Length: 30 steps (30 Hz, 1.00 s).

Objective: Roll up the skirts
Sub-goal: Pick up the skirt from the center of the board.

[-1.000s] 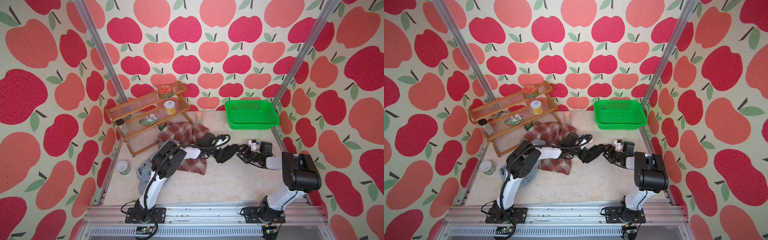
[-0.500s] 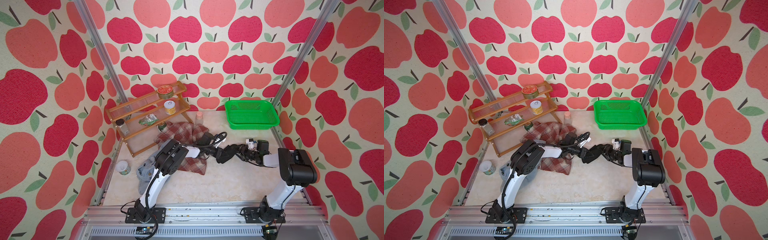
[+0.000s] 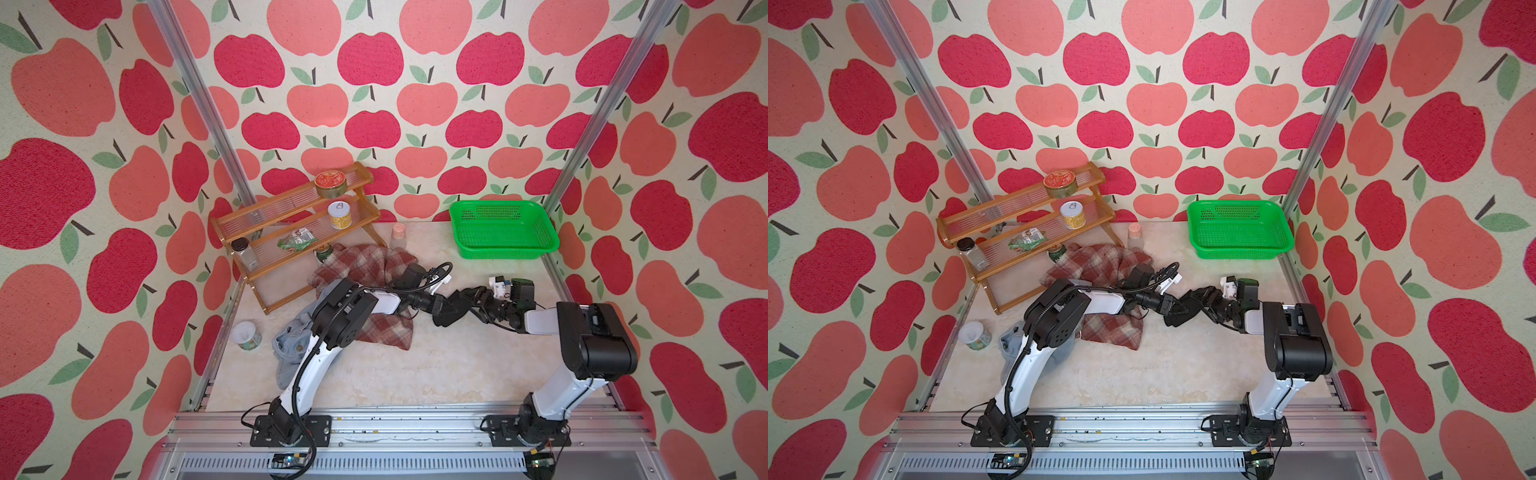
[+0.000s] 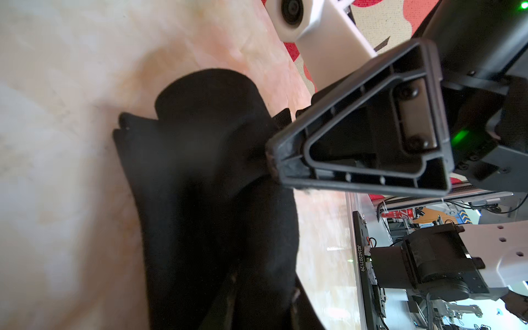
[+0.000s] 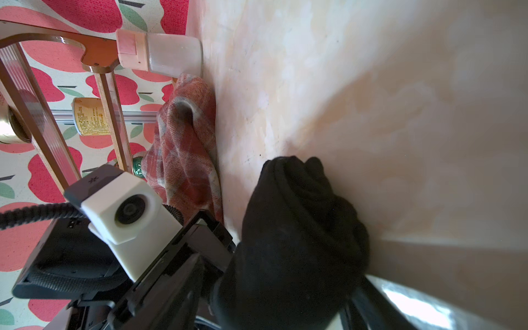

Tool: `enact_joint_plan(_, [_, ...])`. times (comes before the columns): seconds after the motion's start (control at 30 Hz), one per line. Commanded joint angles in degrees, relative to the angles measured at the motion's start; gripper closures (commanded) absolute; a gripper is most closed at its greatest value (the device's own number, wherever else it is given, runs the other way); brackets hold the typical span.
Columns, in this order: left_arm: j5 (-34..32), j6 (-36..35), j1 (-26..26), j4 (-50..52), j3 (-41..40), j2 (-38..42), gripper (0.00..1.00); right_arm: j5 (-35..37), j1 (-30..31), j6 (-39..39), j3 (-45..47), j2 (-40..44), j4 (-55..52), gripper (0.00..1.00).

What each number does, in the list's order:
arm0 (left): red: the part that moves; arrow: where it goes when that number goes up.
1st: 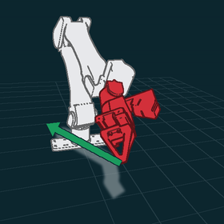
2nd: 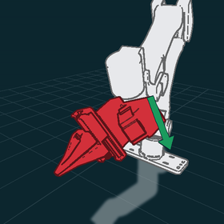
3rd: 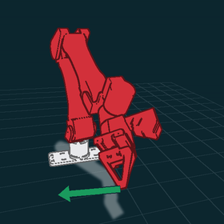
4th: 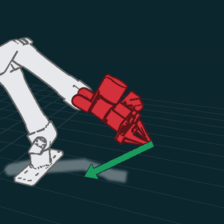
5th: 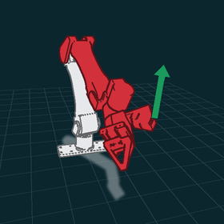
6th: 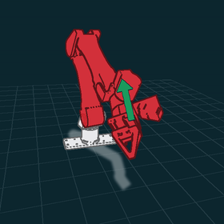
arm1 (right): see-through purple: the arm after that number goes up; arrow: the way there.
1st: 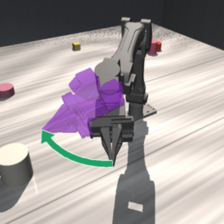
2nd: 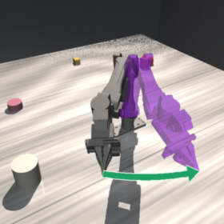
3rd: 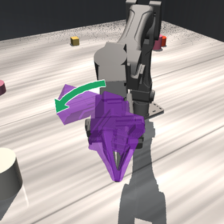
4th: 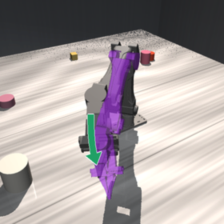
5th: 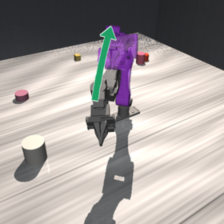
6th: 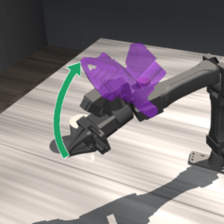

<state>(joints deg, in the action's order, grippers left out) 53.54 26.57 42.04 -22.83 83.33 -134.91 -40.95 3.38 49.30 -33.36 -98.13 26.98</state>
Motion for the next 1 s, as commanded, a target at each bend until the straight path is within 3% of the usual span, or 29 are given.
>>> enact_joint_plan(0.0, [-0.4, 1.3, 0.0, 1.6, 0.6, -2.9, 0.77, 1.8, 2.0, 0.2, 1.8, -1.7, -4.3, 0.26])
enact_joint_plan(0.13, [-0.3, 1.5, 0.0, 0.7, 0.7, -2.6, 0.77, 2.7, 4.3, 2.2, 1.1, -5.5, -1.9, 0.37])
enact_joint_plan(0.43, [0.2, 3.2, 0.0, -1.9, 0.6, -2.8, 0.77, 3.6, 7.5, 6.7, 1.7, -10.4, 5.4, 0.43])
enact_joint_plan(0.5, [0.4, 3.4, 0.1, -2.2, 0.6, -2.9, 0.77, 3.6, 7.5, 6.9, 1.5, -10.5, 5.6, 0.52])
enact_joint_plan(0.57, [0.4, 3.5, 0.0, -2.3, 0.4, -2.9, 0.77, 3.4, 7.6, 7.1, 1.0, -10.5, 5.6, 0.67])
enact_joint_plan(0.63, [0.4, 3.3, 0.0, -2.3, 0.2, -2.7, 0.67, 3.2, 7.5, 6.9, 0.1, -9.8, 4.7, 0.86])
enact_joint_plan(0.8, [-1.5, -2.6, -0.7, 4.9, -0.2, 2.0, 0.32, 3.9, 7.3, 0.7, -3.8, -3.7, -6.7, 0.93])
enact_joint_plan(0.97, [-9.4, -9.3, -3.2, 13.1, -1.7, 10.7, 0.28, 2.8, 4.8, -10.2, -14.6, 1.2, -28.6, 0.94])
